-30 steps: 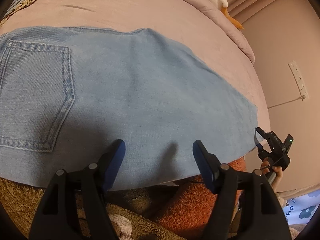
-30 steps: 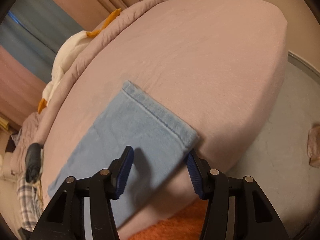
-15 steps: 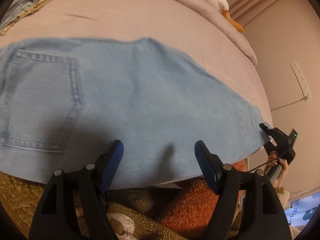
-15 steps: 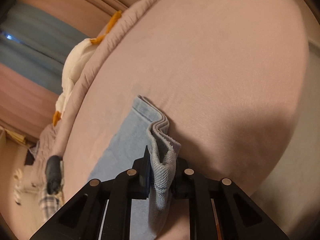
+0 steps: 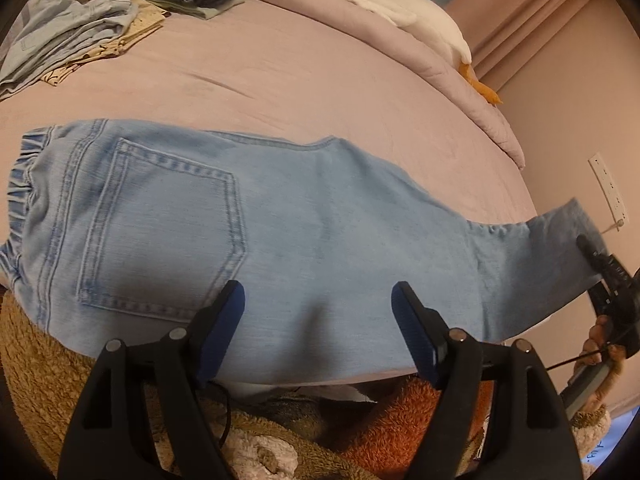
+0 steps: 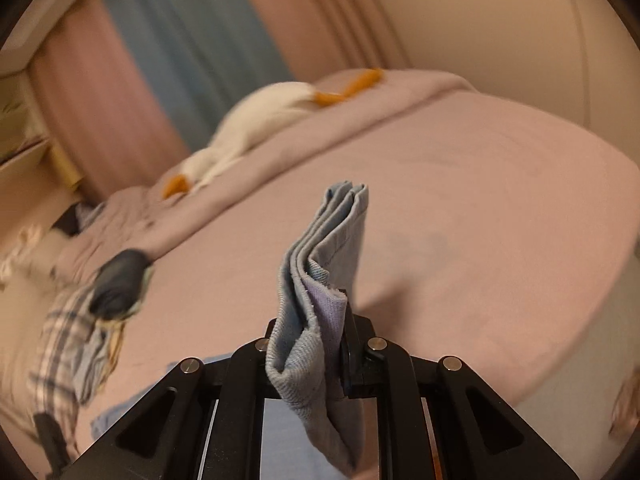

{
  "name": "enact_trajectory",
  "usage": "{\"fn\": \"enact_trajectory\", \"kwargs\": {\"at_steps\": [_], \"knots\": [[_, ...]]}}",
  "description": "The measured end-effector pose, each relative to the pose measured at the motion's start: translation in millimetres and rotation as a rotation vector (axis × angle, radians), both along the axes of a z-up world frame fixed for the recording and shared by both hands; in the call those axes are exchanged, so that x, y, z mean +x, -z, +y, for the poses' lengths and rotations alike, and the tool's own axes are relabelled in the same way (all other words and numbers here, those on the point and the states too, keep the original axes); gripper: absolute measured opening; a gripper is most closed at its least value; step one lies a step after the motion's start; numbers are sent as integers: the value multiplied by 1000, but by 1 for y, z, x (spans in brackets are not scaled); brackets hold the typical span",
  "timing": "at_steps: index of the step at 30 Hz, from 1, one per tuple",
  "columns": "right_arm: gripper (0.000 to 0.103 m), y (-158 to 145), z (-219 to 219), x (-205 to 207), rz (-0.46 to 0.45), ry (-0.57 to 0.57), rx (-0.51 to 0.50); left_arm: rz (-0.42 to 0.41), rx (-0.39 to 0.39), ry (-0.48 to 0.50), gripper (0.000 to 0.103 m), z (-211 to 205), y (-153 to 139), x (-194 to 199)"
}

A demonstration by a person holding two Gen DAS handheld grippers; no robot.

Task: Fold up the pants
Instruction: 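Grasp the jeans leg edge with the right gripper and lift it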

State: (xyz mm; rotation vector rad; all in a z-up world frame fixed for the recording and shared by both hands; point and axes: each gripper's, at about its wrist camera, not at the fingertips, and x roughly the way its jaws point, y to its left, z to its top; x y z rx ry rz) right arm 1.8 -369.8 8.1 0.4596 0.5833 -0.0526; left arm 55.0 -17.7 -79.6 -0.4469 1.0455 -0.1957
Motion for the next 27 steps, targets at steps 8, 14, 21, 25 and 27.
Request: {"fn": "enact_trajectory", "kwargs": {"at_steps": [8,14,21,25,27], "knots": [[15,1,64,29,27,-191,-110,-2,3,-25,76,13,0,-8],[15,21,109,42,93,-324,-114,-2,-2,-51,76,22,0,-8],[15,61,159,47,235,-475,-153,16,3,-67,76,26,4,-9],[15,87,178,48,315,-514,-197,23,6,-67,76,27,6,-10],[15,96,179,51,348,-525,-195,23,3,-59,76,26,6,-10]]}}
